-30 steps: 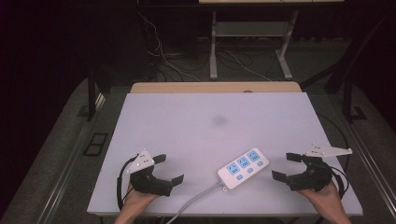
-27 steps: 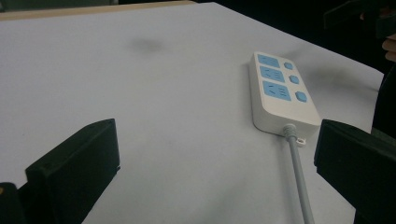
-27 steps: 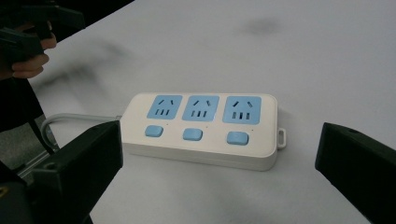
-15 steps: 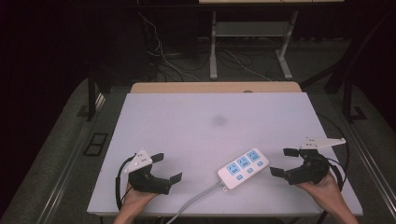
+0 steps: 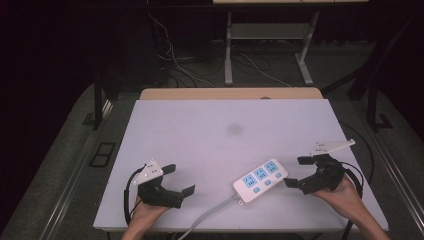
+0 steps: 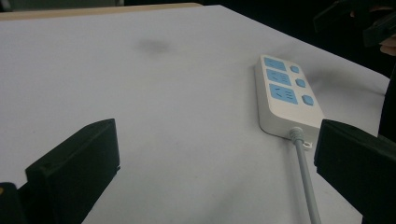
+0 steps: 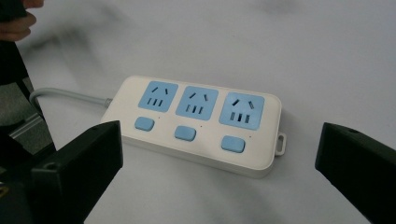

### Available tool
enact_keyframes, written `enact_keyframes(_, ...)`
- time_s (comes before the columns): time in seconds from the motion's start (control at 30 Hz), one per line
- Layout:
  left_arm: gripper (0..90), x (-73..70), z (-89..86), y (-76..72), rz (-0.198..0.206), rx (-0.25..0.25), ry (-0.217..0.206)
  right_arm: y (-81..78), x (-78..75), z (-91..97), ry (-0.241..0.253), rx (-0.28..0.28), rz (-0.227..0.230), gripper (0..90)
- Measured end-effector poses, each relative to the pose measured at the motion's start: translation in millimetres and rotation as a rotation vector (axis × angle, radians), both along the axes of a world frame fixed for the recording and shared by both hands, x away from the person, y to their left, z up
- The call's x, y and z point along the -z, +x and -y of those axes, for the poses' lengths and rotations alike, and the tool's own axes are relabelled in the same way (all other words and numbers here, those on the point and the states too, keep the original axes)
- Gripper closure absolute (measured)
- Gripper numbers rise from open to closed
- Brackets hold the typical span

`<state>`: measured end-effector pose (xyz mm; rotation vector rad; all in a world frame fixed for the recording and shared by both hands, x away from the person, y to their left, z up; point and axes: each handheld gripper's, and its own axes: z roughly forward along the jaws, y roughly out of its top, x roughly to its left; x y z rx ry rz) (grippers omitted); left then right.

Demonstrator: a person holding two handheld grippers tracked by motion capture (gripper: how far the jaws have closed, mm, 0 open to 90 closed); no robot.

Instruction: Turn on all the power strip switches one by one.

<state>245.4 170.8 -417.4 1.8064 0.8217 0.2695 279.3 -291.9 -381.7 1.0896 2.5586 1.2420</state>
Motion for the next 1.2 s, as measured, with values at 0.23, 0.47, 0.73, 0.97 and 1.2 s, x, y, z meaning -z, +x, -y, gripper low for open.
enact_keyframes(0.23, 0.0, 0.1, 0.2, 0.2, -0.002, 0.002, 0.003, 8.1, 0.7, -4.6, -0.031, -0.021, -0.017, 0.5)
enact_keyframes(0.47, 0.0, 0.3, 0.3, 0.6, -0.004, 0.003, 0.004, 17.0, 4.3, -9.1, -0.058, -0.039, -0.033, 0.5)
enact_keyframes(0.73, 0.0, 0.7, 0.0, 1.0, -0.006, 0.002, 0.003, 23.6, 9.3, -11.1, -0.082, -0.048, -0.048, 0.6)
enact_keyframes(0.97, 0.0, 0.8, -0.1, 1.2, -0.007, 0.000, 0.004, 28.2, 13.4, -10.0, -0.106, -0.053, -0.063, 16.4)
enact_keyframes(1.2, 0.0, 1.4, -0.7, 2.8, -0.009, -0.004, 0.006, 31.3, 13.3, -11.0, -0.100, -0.078, -0.116, 43.8)
